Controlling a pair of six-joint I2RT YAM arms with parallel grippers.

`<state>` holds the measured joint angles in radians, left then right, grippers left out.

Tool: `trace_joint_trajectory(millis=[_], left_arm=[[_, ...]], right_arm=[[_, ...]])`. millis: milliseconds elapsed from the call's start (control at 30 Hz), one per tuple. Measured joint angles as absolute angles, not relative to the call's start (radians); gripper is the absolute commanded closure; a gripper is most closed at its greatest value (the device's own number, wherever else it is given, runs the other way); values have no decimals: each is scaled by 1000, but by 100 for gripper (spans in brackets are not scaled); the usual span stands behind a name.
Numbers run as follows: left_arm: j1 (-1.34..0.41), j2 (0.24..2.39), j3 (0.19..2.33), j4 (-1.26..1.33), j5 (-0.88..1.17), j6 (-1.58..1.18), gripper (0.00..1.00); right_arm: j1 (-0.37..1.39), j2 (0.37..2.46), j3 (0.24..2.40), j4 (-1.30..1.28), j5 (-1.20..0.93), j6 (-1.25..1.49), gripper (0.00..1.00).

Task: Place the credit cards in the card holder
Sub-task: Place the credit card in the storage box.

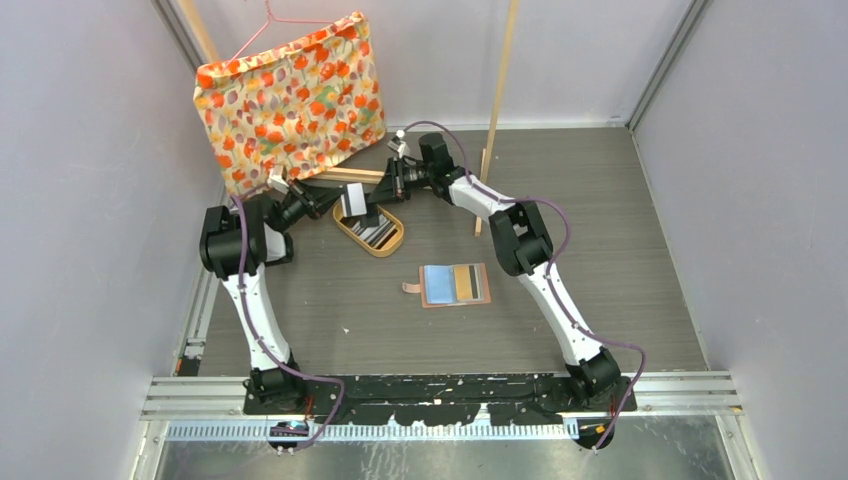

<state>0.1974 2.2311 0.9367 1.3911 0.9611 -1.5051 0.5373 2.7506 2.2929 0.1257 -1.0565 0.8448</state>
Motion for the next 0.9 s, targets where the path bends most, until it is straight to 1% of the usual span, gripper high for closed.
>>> trace_joint_trajectory(millis=[200,433,533,667,900], left_arm=[[206,2217,931,1388,957,-1481,100],[215,2110,895,1389,934,-1461,100],[215,2069,883,1393,923,-1458,100],[215,2049,867,1395,915,-1458,100],[204,2020,834,1393,910,-1458,100]], right_arm=[[542,2751,2358,-98,-1006,672,60],[568,2730,2422,-282,-958,477,44],[578,2705,2426,-366,-916,384,41],[596,2675,2431,-467,-841,259,40],[607,2628,2432,-580,-741,126,35]])
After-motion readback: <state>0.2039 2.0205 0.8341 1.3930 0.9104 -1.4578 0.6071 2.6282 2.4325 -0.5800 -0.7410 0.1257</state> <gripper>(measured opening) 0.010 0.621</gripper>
